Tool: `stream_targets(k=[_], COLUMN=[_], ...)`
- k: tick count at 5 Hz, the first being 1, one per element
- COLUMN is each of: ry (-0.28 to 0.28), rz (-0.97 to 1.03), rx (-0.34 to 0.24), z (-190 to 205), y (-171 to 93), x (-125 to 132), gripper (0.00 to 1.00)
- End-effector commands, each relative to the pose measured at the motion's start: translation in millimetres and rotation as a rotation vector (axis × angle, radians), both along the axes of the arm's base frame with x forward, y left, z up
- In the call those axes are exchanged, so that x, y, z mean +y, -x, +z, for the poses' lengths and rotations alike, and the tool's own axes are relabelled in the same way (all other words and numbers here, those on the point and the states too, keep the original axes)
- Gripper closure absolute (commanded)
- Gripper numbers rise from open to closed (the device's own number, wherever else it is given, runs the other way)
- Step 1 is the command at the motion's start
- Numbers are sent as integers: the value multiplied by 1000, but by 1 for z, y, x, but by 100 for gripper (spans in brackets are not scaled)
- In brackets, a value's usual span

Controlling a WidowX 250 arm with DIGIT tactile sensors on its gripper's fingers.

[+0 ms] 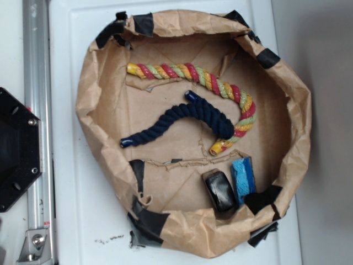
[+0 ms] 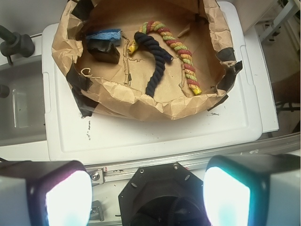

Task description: Grab the blue rope.

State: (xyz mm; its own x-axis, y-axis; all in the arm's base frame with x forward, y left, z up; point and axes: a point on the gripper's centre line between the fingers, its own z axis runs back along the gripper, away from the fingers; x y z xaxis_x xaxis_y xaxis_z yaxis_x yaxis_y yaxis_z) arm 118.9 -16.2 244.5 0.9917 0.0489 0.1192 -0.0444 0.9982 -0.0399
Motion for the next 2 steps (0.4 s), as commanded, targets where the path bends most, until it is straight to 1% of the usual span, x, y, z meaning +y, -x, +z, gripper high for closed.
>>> stream_targets(k=[1,2], ry=[0,-45], rz=[0,-7], rx=[0,38], z=[0,-19], y=[0,-45], x=[0,17], gripper=[0,0])
